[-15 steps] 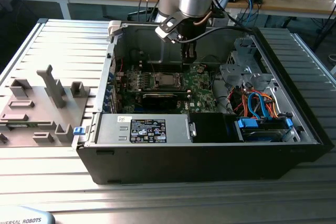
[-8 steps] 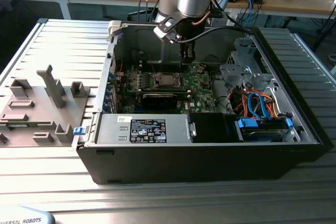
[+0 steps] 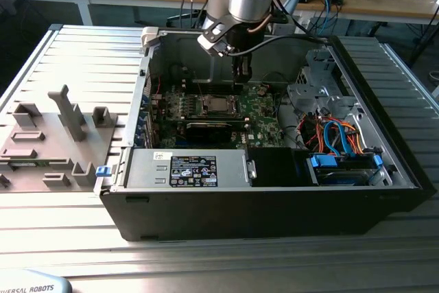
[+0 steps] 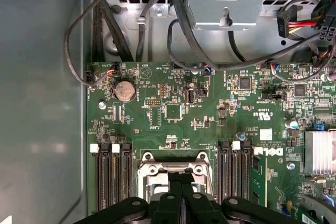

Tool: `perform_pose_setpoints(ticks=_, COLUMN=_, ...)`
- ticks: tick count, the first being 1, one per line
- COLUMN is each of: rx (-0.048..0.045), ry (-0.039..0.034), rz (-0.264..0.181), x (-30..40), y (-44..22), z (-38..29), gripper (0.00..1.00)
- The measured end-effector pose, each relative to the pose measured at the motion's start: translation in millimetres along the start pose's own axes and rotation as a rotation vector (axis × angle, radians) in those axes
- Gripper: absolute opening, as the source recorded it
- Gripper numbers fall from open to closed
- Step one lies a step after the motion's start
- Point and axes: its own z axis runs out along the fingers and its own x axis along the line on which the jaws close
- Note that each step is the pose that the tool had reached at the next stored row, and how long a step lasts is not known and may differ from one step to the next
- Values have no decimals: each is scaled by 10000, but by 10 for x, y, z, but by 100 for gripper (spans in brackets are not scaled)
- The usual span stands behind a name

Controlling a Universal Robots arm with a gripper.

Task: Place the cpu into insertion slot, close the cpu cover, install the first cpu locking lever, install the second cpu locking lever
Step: 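Close the cpu cover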

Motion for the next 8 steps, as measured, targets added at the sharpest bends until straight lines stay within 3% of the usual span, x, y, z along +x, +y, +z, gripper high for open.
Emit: perform_pose_setpoints(ticks=8, rx=0, ry=0, rz=0, x=0, y=-36, z=0, gripper=11)
